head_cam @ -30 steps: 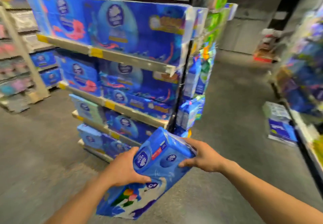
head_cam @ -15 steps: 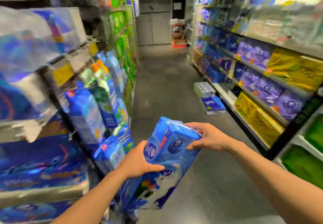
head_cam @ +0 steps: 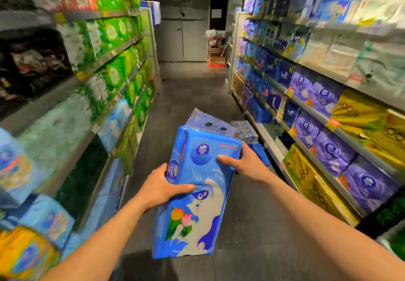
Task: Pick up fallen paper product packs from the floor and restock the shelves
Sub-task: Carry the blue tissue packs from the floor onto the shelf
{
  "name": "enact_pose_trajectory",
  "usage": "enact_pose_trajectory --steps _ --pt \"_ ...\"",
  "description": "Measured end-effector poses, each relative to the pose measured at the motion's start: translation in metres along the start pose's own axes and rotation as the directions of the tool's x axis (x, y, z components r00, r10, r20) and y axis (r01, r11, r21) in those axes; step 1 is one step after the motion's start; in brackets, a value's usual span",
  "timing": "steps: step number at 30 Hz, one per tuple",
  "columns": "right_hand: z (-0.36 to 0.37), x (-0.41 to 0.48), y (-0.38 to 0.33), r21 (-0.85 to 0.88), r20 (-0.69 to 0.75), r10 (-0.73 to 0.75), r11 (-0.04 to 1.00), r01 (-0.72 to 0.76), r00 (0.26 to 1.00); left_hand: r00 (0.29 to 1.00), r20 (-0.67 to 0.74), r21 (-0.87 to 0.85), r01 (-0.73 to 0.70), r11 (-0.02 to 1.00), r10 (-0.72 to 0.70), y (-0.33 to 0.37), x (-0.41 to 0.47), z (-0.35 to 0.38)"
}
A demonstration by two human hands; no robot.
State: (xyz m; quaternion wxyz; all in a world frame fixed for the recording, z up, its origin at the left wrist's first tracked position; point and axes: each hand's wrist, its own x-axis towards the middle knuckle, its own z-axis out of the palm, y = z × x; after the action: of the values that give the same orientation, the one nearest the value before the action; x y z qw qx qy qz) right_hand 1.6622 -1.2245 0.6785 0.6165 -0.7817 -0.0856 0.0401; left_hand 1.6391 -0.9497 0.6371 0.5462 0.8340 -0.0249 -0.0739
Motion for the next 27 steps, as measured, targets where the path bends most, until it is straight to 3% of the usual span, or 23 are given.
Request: enact_pose_trajectory --steps 5,12,16,19,24,27 --pt "-0.035 0.134 0.022 0.085 0.021 -0.043 0.996 0.041 0.999 0.999 0.016 -0.086 -0.038 0.996 0.04 0.022 0.154 0.004" --pt "-0.091 0.346 0.034 0.183 -0.242 -0.056 0.978 0.102 0.969 0.977 0.12 -0.113 -0.162 0.98 0.175 0.063 0.4 -0.017" --pt "-0.138 0.45 0.026 0.184 -0.375 -0.055 0.974 0.133 0.925 0.964 0.073 -0.229 -0.234 0.945 0.257 0.129 0.539 -0.022" --pt "-0.179 0.519 0.029 0.164 -0.403 -0.046 0.979 0.121 0.914 0.922 0.15 -0.258 -0.313 0.914 0.357 0.186 0.634 -0.013" --pt "-0.261 0.635 0.053 0.113 -0.406 -0.043 0.989 0.097 0.913 0.867 0.305 -0.11 -0.379 0.919 0.394 0.241 0.79 0.009" --pt "-0.316 0.71 0.065 0.078 -0.394 -0.083 0.989 0.123 0.916 0.879 0.263 -0.091 -0.387 0.918 0.397 0.262 0.872 0.031"
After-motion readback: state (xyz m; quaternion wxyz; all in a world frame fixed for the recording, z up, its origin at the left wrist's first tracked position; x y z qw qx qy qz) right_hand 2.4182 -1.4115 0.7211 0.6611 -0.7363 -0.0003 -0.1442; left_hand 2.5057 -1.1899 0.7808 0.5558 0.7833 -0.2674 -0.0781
